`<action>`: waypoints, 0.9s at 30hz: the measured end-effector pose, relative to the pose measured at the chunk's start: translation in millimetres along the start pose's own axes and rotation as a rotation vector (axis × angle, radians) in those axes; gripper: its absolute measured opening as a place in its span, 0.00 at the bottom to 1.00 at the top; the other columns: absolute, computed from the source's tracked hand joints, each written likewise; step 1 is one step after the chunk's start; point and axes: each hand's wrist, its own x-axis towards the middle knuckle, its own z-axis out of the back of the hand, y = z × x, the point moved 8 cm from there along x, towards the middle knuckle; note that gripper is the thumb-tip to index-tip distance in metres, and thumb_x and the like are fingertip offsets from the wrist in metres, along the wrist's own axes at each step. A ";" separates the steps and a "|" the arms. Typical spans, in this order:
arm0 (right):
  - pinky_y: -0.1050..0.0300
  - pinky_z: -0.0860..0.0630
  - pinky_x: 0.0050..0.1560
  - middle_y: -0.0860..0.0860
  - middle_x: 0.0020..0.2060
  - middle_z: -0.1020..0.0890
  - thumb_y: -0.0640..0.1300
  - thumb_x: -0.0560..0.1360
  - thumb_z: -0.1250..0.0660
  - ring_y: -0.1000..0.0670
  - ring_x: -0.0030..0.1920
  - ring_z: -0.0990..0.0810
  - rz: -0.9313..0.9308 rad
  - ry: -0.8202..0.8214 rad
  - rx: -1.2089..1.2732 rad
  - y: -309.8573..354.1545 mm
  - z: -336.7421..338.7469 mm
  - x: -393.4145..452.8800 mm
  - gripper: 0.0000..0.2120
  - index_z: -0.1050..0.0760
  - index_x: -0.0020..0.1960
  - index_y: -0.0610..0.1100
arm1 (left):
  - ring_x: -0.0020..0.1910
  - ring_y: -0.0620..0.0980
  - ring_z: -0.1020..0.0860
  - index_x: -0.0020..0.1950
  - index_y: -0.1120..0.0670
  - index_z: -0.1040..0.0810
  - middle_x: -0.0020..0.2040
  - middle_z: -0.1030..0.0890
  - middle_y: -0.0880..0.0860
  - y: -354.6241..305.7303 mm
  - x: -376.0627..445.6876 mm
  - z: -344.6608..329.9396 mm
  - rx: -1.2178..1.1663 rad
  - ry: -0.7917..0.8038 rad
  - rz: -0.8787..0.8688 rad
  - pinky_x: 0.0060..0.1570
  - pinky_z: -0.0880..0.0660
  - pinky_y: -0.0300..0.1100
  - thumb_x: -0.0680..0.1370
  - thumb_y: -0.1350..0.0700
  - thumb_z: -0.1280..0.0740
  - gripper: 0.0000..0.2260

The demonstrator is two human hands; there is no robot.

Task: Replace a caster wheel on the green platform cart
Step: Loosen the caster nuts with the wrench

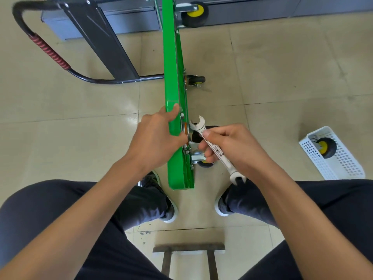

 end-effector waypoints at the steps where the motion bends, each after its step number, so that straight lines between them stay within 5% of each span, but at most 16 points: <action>1: 0.60 0.22 0.31 0.45 0.30 0.18 0.40 0.81 0.35 0.50 0.27 0.22 -0.007 -0.009 -0.019 -0.5 2.6 -0.7 0.12 0.18 0.44 0.36 | 0.47 0.49 0.20 0.78 0.49 0.34 0.73 0.27 0.51 0.1 -0.4 0.3 -0.009 0.008 0.006 0.54 0.22 0.41 0.76 0.53 0.29 0.31; 3: 0.59 0.21 0.33 0.41 0.34 0.18 0.37 0.81 0.37 0.50 0.28 0.22 -0.032 -0.009 -0.034 -0.9 5.1 -0.7 0.12 0.18 0.44 0.35 | 0.42 0.47 0.20 0.78 0.49 0.34 0.73 0.28 0.50 -0.8 -1.2 1.0 -0.033 0.025 -0.006 0.50 0.22 0.39 0.76 0.53 0.29 0.30; 8: 0.59 0.17 0.41 0.38 0.45 0.15 0.29 0.80 0.40 0.48 0.36 0.15 -0.106 0.065 -0.032 1.1 4.2 0.1 0.12 0.18 0.49 0.34 | 0.52 0.49 0.18 0.77 0.50 0.33 0.75 0.30 0.49 2.1 1.2 3.9 -0.068 0.069 0.000 0.58 0.21 0.44 0.76 0.50 0.27 0.31; 10: 0.57 0.16 0.42 0.36 0.47 0.15 0.27 0.80 0.41 0.46 0.38 0.14 -0.101 0.071 -0.020 4.5 3.5 1.6 0.12 0.22 0.59 0.31 | 0.56 0.50 0.18 0.77 0.50 0.32 0.75 0.30 0.48 1.9 2.6 4.9 -0.062 0.084 -0.006 0.61 0.23 0.46 0.76 0.49 0.27 0.30; 12: 0.52 0.15 0.41 0.34 0.48 0.17 0.26 0.79 0.41 0.42 0.39 0.14 -0.096 0.064 0.018 6.6 2.9 3.0 0.21 0.31 0.70 0.38 | 0.59 0.49 0.19 0.76 0.50 0.31 0.73 0.28 0.48 1.7 4.5 7.0 -0.060 0.091 -0.024 0.64 0.25 0.45 0.76 0.49 0.27 0.30; 13: 0.49 0.15 0.41 0.33 0.48 0.17 0.26 0.79 0.40 0.40 0.39 0.14 -0.087 0.067 0.018 9.6 1.2 2.0 0.22 0.32 0.69 0.43 | 0.59 0.49 0.20 0.76 0.51 0.31 0.72 0.26 0.48 2.2 5.6 8.3 -0.060 0.096 -0.024 0.65 0.26 0.45 0.76 0.48 0.27 0.29; 17: 0.50 0.15 0.41 0.31 0.48 0.17 0.27 0.80 0.42 0.40 0.40 0.13 -0.029 0.097 0.128 22.5 -8.5 -2.9 0.10 0.23 0.55 0.35 | 0.54 0.46 0.19 0.74 0.49 0.29 0.65 0.20 0.52 5.0 10.2 14.1 -0.036 0.103 -0.010 0.61 0.27 0.39 0.77 0.48 0.28 0.26; 20: 0.49 0.15 0.49 0.34 0.49 0.15 0.28 0.81 0.46 0.38 0.49 0.14 -0.078 0.197 0.321 23.9 -12.5 -5.8 0.15 0.23 0.60 0.33 | 0.43 0.46 0.19 0.72 0.48 0.25 0.57 0.16 0.50 7.0 16.2 19.6 -0.023 0.104 -0.016 0.49 0.27 0.34 0.78 0.49 0.30 0.22; 24: 0.47 0.18 0.58 0.40 0.49 0.15 0.28 0.75 0.35 0.44 0.51 0.15 -0.025 0.298 0.377 28.3 -11.0 -7.3 0.17 0.25 0.64 0.33 | 0.40 0.38 0.22 0.70 0.48 0.23 0.64 0.20 0.48 10.4 31.9 26.5 -0.076 0.091 -0.044 0.64 0.25 0.44 0.79 0.51 0.30 0.19; 27: 0.53 0.18 0.55 0.46 0.40 0.18 0.40 0.76 0.30 0.48 0.43 0.18 0.066 0.111 0.139 29.0 3.0 5.9 0.12 0.21 0.57 0.35 | 0.50 0.41 0.19 0.72 0.48 0.25 0.67 0.22 0.49 12.3 48.7 23.7 -0.132 0.113 -0.052 0.58 0.21 0.46 0.79 0.53 0.30 0.20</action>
